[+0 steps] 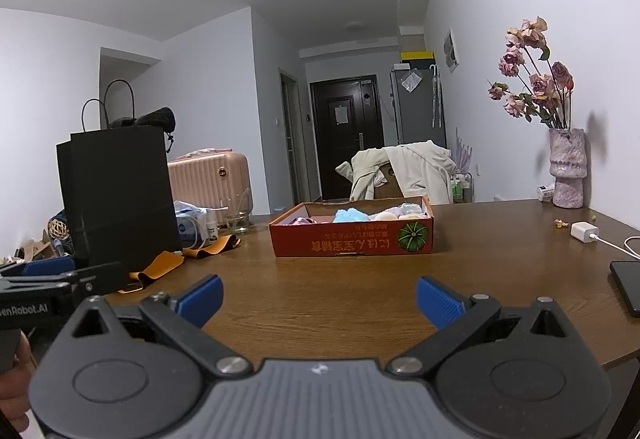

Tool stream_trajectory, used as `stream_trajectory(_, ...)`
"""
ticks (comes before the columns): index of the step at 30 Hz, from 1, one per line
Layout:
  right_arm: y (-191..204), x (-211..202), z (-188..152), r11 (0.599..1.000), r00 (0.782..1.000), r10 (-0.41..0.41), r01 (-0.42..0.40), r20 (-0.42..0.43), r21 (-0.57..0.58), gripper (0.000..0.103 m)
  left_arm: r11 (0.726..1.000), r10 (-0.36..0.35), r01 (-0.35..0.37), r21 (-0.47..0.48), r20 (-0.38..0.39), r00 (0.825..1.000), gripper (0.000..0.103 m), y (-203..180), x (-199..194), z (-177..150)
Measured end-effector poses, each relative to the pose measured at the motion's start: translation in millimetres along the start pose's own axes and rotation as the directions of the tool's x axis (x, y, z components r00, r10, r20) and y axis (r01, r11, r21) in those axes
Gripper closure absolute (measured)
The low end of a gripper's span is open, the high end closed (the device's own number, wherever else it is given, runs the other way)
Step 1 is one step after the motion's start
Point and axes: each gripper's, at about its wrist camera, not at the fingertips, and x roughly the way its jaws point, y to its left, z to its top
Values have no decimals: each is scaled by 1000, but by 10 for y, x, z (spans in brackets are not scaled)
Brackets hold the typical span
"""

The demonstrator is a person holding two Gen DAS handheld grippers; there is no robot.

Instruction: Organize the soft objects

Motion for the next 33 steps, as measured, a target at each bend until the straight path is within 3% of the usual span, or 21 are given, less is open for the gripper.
stream_trajectory(33,-22,46,-6,1000,1000,3,-3,-11,10,0,1000,-7,7,10,-7,1000,0,-2,33,-31)
